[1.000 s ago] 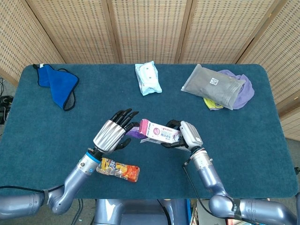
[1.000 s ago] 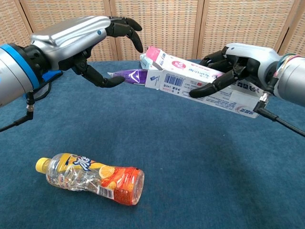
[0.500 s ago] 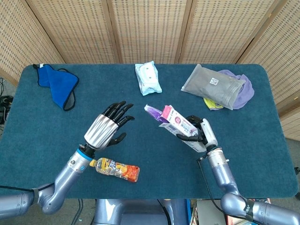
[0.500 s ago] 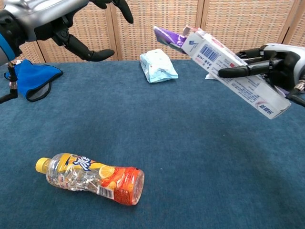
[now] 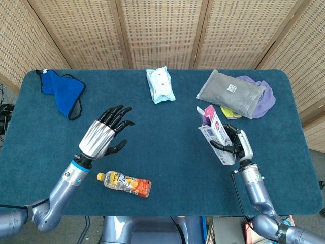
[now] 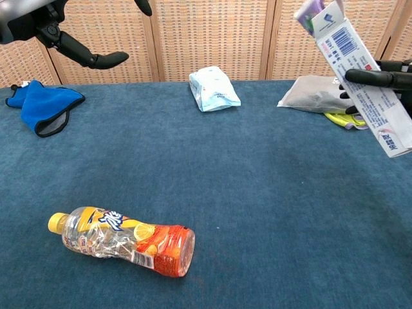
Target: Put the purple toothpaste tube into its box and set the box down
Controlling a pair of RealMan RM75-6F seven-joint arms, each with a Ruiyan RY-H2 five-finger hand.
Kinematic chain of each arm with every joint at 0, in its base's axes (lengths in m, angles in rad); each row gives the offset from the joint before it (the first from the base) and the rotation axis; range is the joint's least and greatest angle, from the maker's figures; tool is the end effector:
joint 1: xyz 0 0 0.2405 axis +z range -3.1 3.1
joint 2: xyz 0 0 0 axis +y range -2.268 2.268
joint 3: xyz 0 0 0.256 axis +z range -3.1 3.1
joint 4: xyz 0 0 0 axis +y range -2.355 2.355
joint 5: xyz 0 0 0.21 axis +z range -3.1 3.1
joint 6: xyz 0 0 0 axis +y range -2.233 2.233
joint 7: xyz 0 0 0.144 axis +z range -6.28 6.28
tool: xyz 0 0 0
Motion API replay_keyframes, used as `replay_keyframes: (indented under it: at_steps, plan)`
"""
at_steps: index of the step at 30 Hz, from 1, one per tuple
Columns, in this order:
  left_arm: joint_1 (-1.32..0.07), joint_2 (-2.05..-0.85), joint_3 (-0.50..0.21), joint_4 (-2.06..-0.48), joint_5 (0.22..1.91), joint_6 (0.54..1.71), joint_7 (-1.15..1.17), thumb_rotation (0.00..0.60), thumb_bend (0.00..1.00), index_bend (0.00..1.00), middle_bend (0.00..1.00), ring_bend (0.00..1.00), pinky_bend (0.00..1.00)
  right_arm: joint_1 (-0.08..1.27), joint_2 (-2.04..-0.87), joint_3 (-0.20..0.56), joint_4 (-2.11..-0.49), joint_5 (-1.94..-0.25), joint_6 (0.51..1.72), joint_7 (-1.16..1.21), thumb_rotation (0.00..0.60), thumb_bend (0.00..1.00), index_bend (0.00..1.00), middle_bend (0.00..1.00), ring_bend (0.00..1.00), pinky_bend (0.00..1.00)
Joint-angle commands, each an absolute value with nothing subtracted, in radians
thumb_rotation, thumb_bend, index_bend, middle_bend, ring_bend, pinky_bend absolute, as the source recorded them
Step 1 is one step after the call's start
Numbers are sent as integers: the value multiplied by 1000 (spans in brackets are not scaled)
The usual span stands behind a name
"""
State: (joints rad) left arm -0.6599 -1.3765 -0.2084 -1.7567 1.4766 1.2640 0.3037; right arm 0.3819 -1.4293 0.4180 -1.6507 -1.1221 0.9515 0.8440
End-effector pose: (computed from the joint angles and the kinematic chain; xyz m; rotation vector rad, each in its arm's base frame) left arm -0.0913 0.3060 0.0696 -1.7783 -0.6164 -1.3724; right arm -0.2092 -0.3179 0.0545 0.6904 -2.0869 1.6993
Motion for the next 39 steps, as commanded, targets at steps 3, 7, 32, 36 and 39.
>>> replay_keyframes:
  at_steps: [3, 7, 32, 36, 39]
  plan:
    - [-653, -1373, -202, -1745, 1485, 1270, 292, 600, 349, 289, 99, 67, 130, 357, -1444, 408, -1604, -1217, 979, 957, 600, 96, 545, 494, 362, 420]
    - [-647, -1364, -200, -1740, 1485, 1275, 282, 600, 348, 289, 99, 67, 130, 354, -1445, 401, -1585, -1235, 993, 969, 600, 96, 546, 495, 362, 420]
    - [-517, -1244, -105, -1687, 1491, 1315, 155, 600, 349, 289, 99, 67, 130, 304, -1424, 164, -1357, -1277, 1193, 71, 600, 95, 553, 495, 362, 420]
    - [-494, -1252, -95, -1670, 1502, 1340, 137, 600, 349, 289, 99, 67, 130, 292, -1427, 143, -1357, -1277, 1206, 7, 600, 95, 553, 493, 362, 420]
    - [-480, -1260, -84, -1648, 1510, 1353, 127, 600, 349, 289, 99, 66, 130, 287, -1428, 133, -1368, -1267, 1198, -12, 600, 95, 553, 491, 362, 419]
